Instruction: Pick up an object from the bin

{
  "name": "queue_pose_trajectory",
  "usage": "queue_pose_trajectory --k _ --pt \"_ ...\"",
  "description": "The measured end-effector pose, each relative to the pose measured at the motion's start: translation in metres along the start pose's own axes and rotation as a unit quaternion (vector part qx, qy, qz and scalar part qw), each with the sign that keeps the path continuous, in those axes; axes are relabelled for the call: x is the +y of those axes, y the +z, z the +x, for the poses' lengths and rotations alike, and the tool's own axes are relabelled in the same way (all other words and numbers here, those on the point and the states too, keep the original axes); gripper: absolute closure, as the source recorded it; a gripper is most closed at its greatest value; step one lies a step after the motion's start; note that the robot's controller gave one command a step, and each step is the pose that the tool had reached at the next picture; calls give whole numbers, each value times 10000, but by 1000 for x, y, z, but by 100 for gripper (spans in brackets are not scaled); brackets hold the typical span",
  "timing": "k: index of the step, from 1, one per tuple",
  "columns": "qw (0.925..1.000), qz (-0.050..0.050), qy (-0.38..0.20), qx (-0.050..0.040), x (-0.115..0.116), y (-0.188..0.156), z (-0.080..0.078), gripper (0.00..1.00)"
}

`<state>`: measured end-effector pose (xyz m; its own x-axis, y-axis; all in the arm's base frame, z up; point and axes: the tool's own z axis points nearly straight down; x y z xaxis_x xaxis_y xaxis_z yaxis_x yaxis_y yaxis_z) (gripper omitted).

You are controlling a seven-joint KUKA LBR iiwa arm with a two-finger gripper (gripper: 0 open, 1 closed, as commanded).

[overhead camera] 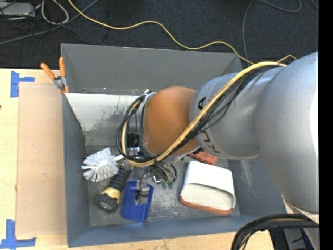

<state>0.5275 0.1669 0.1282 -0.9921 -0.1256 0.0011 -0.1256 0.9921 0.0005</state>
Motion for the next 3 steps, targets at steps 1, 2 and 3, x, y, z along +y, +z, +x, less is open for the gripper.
queue_pose_trajectory --k 1,2,3 --pt "9998 -2 -204 -27 13 40 -45 0" --pt "9903 -7 -1386 -72 11 55 -22 100" --pt "9904 -8 -1383 -71 11 55 -22 100"
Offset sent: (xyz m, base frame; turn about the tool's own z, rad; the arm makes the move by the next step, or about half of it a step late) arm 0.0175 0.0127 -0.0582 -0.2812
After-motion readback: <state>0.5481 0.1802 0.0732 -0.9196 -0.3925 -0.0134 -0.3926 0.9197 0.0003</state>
